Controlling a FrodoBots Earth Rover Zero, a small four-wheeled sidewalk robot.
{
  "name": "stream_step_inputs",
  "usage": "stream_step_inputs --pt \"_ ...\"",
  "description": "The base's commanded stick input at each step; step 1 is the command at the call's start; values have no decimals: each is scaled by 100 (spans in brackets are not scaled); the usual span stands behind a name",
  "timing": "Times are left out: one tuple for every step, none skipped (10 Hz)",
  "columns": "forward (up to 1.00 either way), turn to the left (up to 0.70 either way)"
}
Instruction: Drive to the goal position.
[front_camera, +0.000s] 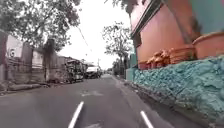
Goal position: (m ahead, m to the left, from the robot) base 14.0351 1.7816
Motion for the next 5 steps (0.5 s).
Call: stream_step_inputs --pt "100 0" --pt "100 0" --pt "100 0" --pt "100 0" --pt "100 0"
